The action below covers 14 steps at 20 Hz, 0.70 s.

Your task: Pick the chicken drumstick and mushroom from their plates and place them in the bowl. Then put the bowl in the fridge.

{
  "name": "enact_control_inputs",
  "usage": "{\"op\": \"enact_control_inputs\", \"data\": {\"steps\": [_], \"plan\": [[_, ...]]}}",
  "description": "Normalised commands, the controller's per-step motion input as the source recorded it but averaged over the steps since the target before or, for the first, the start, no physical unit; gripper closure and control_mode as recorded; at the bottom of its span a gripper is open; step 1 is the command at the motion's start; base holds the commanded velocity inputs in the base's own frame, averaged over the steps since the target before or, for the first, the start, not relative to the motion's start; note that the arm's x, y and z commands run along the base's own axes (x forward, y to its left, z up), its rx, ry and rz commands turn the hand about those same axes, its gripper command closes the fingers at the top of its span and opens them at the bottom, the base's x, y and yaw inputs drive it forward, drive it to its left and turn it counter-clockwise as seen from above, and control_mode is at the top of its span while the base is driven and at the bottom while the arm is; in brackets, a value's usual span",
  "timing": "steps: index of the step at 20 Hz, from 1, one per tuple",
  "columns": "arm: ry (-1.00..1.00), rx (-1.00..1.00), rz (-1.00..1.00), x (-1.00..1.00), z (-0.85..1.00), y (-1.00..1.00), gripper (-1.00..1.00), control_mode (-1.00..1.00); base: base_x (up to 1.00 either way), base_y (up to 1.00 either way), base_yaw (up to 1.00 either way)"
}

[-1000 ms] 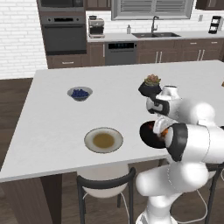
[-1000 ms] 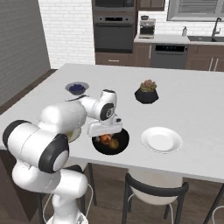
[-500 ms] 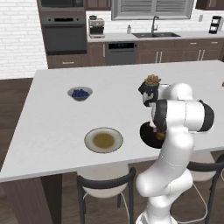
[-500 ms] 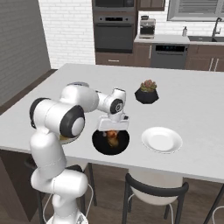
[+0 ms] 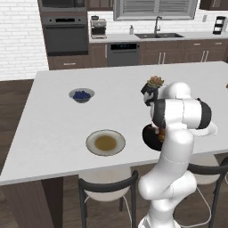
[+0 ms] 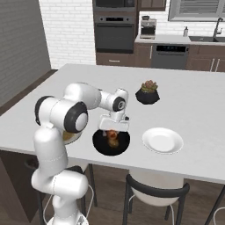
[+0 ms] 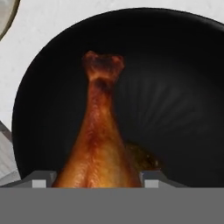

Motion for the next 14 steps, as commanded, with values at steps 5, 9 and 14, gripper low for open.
{"op": "enact_control_inputs", "data": {"steps": [5, 9, 14], "plan": [[-0.01, 0.00, 0.00, -0.97, -0.17, 0.00, -1.00, -1.00, 0.00, 0.00, 0.00], [-0.02, 0.00, -0.06, -0.18, -0.04, 0.07, -1.00, -1.00, 0.00, 0.00, 0.00], [-0.10, 0.00, -0.07, -0.07, 0.36, 0.01, -1.00, -1.00, 0.00, 0.00, 0.00]]}}
